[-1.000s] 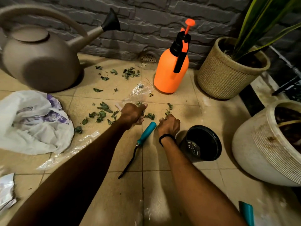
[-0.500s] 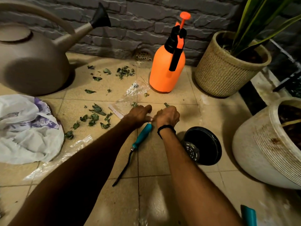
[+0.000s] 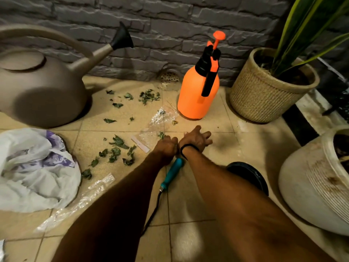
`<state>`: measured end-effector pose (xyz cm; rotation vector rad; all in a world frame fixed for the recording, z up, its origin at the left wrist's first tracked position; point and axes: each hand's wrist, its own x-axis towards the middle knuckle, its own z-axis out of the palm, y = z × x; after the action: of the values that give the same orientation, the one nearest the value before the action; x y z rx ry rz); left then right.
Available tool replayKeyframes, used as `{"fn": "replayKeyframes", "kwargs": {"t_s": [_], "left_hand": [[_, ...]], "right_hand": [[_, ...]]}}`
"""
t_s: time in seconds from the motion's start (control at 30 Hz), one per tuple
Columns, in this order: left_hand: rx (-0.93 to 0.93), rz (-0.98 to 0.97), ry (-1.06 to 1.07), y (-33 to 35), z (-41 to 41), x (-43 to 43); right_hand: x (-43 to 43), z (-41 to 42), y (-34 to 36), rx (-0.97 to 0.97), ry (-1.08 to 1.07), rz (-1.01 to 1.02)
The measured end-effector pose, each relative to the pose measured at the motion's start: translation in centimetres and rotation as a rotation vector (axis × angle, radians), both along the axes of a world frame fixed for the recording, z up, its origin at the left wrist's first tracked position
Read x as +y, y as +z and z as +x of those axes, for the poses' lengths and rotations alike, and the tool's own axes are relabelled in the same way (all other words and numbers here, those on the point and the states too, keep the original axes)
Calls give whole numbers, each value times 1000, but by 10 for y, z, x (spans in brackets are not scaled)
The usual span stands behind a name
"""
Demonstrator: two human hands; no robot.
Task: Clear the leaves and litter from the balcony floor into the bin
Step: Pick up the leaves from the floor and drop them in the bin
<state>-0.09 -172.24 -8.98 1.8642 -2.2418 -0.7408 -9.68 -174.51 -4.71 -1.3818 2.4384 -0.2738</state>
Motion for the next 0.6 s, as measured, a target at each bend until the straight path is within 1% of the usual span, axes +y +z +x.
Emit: {"fn": "replayKeyframes", "kwargs": {"t_s": [0.03,0.1,0.2,0.37,0.5,0.6], "left_hand": [[4,-1,3,-1,0,0],[12,-6,19,-3,-1,-1],[29,3,40,-3,-2,-2],[60,50,85,0,-3,-3],[51,42,66,4,-2,0],[88,35,68,13,0,6]], "right_hand": [[-1,0,-4,16,32,-13],[-2,2,-5,-10,55,-57],[-8,7,1,-100,62,-98],[-19,14,21,-279,0,-141],[-20,9,35,-521,-91,-130],[-12,7,43,-798,-144,-56]]}}
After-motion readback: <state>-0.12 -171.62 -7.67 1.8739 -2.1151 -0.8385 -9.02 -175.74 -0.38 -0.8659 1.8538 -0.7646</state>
